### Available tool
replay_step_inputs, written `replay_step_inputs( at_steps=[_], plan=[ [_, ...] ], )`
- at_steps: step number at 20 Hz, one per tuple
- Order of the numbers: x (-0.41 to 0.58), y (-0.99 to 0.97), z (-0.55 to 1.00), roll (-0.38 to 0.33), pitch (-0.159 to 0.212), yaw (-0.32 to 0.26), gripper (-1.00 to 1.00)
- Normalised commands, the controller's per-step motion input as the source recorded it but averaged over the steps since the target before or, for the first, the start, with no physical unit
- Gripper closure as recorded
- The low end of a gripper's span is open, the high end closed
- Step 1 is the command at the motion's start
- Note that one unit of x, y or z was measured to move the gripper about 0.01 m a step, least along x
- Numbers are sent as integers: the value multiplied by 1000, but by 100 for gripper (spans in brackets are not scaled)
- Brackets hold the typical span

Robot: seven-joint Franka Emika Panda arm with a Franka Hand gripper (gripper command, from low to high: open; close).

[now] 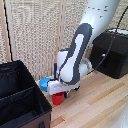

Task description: Please find the red cup among the items before you. Carefully move your gripper towards it and gently hold it. Locate the front section of the organizer in front of you. Transfer the red cup above the front section and let go, placing it within that section.

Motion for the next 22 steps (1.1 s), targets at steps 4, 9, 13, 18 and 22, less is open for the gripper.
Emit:
replay_step_inputs(
  at_steps=[4, 9, 13, 18, 22],
  plan=[
    [-264, 207, 0, -44, -65, 71, 100],
    [-142, 150, 385, 45, 47, 59, 100],
    [0, 180, 714, 113, 138, 15, 100],
    [30, 187, 715, 79, 162, 24, 100],
    [166, 189, 731, 50, 174, 37, 100]
  ],
)
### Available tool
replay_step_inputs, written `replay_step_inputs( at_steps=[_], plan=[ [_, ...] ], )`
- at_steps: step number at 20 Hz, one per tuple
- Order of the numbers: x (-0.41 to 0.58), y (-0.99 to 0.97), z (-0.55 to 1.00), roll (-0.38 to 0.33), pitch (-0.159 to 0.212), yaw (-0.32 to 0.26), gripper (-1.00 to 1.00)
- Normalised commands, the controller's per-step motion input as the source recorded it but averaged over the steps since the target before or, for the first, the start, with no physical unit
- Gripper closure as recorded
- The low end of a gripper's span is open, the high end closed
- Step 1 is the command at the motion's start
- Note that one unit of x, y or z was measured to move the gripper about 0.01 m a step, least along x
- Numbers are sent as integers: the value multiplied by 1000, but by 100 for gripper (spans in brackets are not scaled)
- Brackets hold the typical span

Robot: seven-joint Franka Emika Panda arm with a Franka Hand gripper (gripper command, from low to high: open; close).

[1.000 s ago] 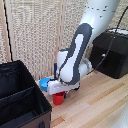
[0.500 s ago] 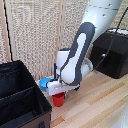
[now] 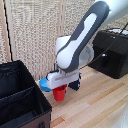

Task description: Please find the red cup among the items before you. Carefully move your gripper towards it and gently hold it. Locate the front section of the organizer in front of you. Transfer the red cup above the front section and let go, placing it within that section.

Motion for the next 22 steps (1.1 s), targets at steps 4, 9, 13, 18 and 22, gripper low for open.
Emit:
replay_step_inputs(
  at_steps=[4, 9, 13, 18, 22],
  plan=[
    [251, 211, 741, 30, 184, 57, 100],
    [251, 231, 735, 29, 187, 54, 100],
    [76, 538, 696, 18, 140, 9, 100],
    [-24, 749, 557, 0, 73, 0, 100],
    [-44, 887, 348, -3, 12, 0, 100]
  ],
)
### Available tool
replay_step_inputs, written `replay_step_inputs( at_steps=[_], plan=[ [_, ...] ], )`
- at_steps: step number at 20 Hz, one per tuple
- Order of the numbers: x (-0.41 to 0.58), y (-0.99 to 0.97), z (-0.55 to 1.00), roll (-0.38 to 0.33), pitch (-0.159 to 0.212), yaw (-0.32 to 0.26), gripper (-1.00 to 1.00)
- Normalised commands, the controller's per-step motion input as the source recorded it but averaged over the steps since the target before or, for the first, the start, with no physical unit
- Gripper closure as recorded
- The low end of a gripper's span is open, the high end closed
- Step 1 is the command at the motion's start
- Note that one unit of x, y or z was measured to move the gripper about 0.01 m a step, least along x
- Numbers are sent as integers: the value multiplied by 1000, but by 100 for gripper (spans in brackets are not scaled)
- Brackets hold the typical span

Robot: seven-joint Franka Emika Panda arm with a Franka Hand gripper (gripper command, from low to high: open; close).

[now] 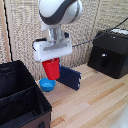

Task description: Please find the red cup among the items before you. Carefully move your gripper towards it and gently hold it. Locate the front section of the organizer in front of you. Transfer the red cup above the front section and let go, placing it within that section.

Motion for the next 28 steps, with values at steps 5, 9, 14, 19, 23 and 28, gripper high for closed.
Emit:
replay_step_inputs(
  at_steps=[5, 9, 14, 19, 23, 28],
  plan=[
    [-2, 930, 94, -36, -27, -1, 100],
    [0, 888, 0, -49, -44, -44, 100],
    [0, 865, -51, -50, -76, -56, 100],
    [0, 777, -171, -68, -107, -31, 100],
    [8, 410, -159, -18, -157, 12, 100],
    [14, 187, 1, -14, -236, 88, -100]
  ],
)
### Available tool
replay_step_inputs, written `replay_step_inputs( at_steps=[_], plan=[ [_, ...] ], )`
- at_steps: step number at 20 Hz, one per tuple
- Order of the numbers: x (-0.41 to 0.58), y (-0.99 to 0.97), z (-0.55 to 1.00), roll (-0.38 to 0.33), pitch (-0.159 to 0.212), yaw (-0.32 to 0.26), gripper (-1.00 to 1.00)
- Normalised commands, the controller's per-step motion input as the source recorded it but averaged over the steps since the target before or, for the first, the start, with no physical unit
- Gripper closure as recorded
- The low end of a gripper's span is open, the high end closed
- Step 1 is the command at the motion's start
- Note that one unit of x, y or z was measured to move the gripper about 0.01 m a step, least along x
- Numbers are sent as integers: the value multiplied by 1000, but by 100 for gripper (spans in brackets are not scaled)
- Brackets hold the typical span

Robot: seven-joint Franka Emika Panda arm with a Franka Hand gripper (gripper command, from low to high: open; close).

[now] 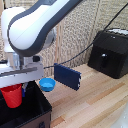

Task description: Please find the red cup among the items before you. Carefully move your gripper towards it and gently hold it. Locate the front section of the organizer in front of you. Transfer the red cup above the front section and let go, placing it within that section.

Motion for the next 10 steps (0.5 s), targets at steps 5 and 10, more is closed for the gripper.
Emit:
replay_step_inputs(
  at_steps=[5, 10],
  plan=[
    [0, -40, 57, -10, -231, 187, -100],
    [37, -122, 126, -58, -262, 206, -100]
  ],
)
